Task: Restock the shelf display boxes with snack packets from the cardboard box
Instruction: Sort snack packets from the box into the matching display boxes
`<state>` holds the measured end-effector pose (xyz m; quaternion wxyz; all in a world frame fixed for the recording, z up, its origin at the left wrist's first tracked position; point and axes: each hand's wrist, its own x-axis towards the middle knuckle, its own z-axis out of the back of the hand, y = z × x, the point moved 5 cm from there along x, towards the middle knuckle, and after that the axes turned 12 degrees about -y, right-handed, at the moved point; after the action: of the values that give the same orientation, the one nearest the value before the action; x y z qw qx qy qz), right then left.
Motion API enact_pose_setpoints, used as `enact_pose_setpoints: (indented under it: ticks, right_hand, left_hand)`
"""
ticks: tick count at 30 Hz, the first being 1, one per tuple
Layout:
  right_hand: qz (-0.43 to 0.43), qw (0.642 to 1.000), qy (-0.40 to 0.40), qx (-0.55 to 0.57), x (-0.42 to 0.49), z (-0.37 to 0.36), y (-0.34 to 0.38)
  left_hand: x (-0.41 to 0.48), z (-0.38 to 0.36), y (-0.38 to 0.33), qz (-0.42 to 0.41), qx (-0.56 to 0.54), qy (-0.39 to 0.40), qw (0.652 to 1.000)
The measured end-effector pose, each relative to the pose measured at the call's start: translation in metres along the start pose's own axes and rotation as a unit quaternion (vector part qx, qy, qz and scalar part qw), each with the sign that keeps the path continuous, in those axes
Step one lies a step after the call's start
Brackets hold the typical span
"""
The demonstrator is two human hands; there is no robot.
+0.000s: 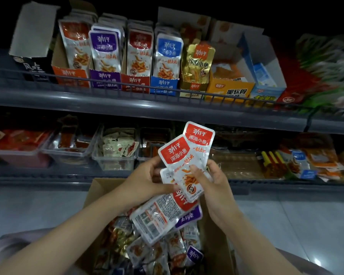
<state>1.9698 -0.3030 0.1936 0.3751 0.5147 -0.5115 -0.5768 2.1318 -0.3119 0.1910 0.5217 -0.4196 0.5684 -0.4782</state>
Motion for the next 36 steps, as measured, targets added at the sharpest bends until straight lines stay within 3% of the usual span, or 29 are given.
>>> enact_pose_setpoints:
  ticks: [4, 8, 14, 20, 25, 31, 36]
  right_hand:
    - [0.025, 0.999, -0.030, -0.016, 0.003, 0.002, 0.003]
    - [0.051, 0.997, -0.055, 0.034, 0.008, 0.014, 0.023]
    - [-0.045, 0.999, -0.009, -0.002, -0.006, -0.005, -0.001]
    - [-0.143, 0.989, -0.005, 0.031, -0.003, -0.014, -0.024]
    - [-0.154, 0.986, -0.025, 0.057, 0.000, -0.012, -0.015]
    - [-0.168, 0.983, -0.057, 0.051, 0.003, -0.009, -0.015]
    - [-0.198, 0.977, -0.014, 0.079, -0.006, -0.022, -0.026]
  left_hand:
    - [0.006, 0.007, -0.001, 0.002, 0.037, -0.010, 0.999]
    - [0.011, 0.027, -0.016, -0.063, 0.041, -0.094, 0.993]
    - [0.016, 0.040, -0.011, -0.054, -0.047, -0.217, 0.974]
    - [0.011, 0.035, -0.002, -0.032, -0.038, -0.233, 0.971]
    - [0.014, 0.034, 0.001, -0.001, -0.045, -0.209, 0.977]
    - [0.016, 0.048, 0.001, 0.006, -0.077, -0.287, 0.955]
    - [0.011, 0.048, 0.007, 0.014, -0.119, -0.328, 0.937]
